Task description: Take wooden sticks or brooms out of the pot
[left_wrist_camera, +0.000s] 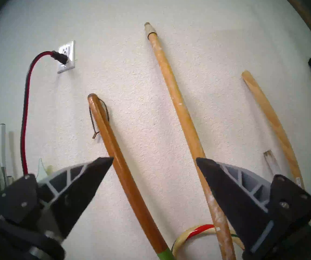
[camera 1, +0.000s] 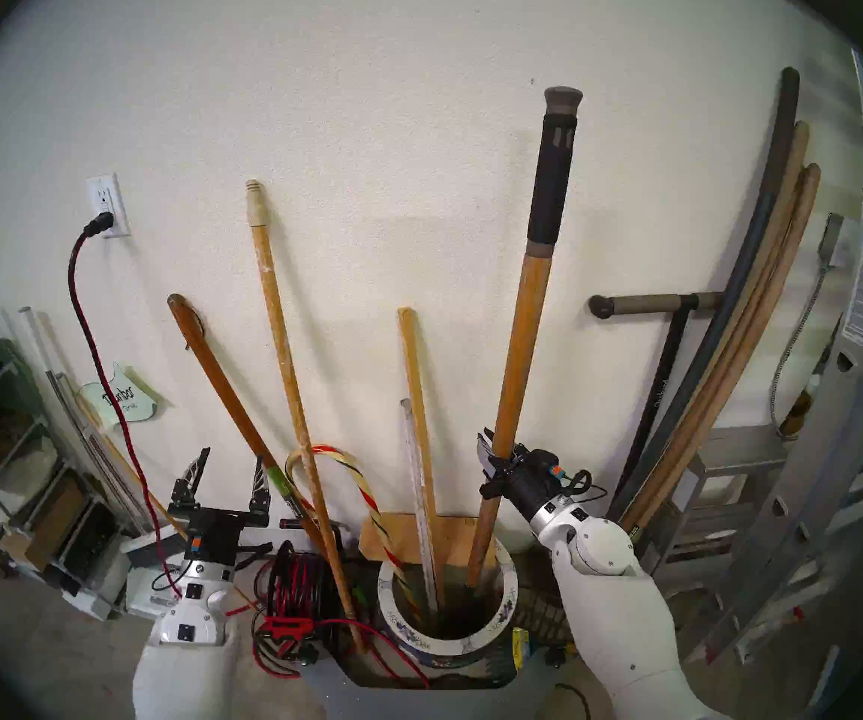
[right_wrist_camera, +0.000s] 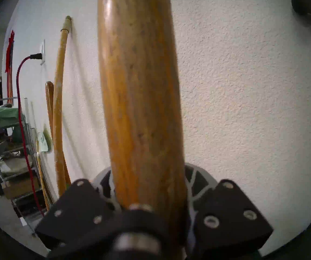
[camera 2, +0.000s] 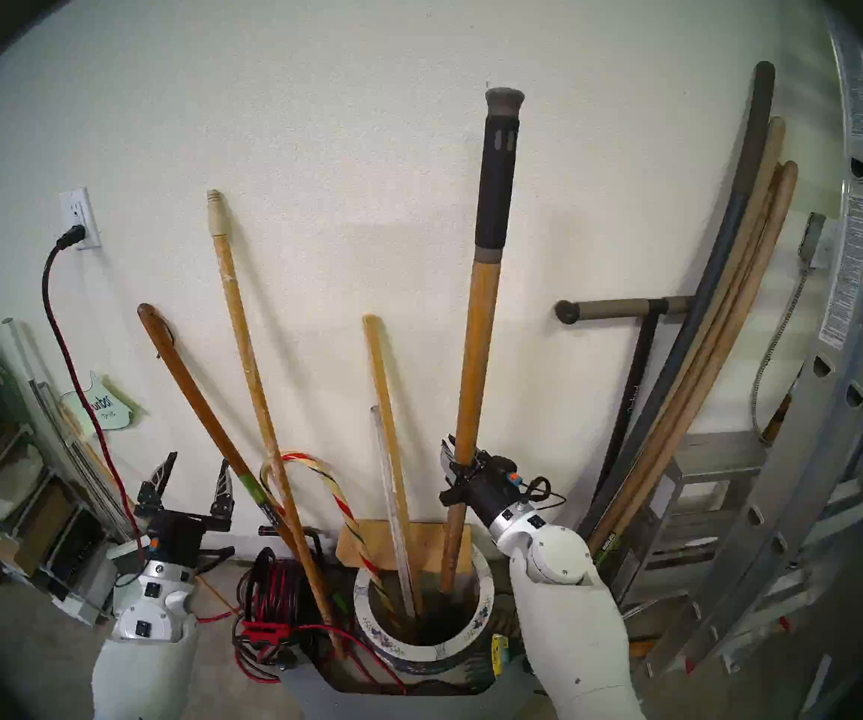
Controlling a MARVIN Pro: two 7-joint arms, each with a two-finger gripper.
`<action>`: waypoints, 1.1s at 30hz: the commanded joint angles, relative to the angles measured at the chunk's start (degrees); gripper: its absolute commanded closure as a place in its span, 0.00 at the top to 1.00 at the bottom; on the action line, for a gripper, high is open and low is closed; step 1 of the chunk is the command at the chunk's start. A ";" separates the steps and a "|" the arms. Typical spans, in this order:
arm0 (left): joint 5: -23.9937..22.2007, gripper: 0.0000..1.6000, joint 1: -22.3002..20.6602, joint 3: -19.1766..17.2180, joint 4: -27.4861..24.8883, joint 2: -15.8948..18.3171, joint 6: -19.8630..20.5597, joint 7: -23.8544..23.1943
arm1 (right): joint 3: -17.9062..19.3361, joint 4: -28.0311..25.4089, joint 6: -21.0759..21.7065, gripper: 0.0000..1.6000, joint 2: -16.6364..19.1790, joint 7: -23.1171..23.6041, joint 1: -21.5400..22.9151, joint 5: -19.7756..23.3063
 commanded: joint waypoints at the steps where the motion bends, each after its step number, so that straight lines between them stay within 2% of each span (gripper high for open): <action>1: -9.00 1.00 0.55 2.66 -2.75 5.56 1.91 -6.52 | -0.18 0.84 0.02 0.00 0.25 1.14 -0.92 0.58; 5: -13.55 1.00 0.88 4.43 -4.00 7.81 2.69 -12.21 | -0.18 0.94 -0.15 0.00 0.37 1.62 -0.98 0.92; 6: -13.79 1.00 0.97 5.61 -4.59 8.60 2.93 -11.43 | -0.20 0.93 -0.19 0.00 0.39 1.71 -1.03 0.97; 7: -15.36 1.00 0.88 5.81 -5.06 9.19 3.30 -14.01 | -0.25 0.96 -0.27 0.00 0.41 1.82 -1.08 1.01; 9: -16.95 1.00 0.72 7.01 -5.96 10.40 3.54 -15.27 | -0.35 1.04 -0.41 0.00 0.44 2.07 -1.12 1.09; 12: -19.77 1.00 -0.42 7.59 -6.52 10.94 5.12 -18.88 | -0.48 1.09 -0.62 0.00 0.39 2.38 -1.14 1.23; 23: -24.97 1.00 -4.70 11.19 -6.13 12.13 7.55 -25.84 | -0.73 0.96 -1.03 0.00 0.14 2.90 -1.03 1.28; 29: -25.73 1.00 -7.25 13.59 -5.14 13.40 8.99 -29.64 | -0.71 0.86 -0.93 0.00 0.16 3.01 -0.69 1.21; 33: -27.66 1.00 -9.75 15.16 -4.50 14.17 11.42 -32.43 | -0.91 1.17 -0.96 0.00 0.13 3.28 -0.53 1.14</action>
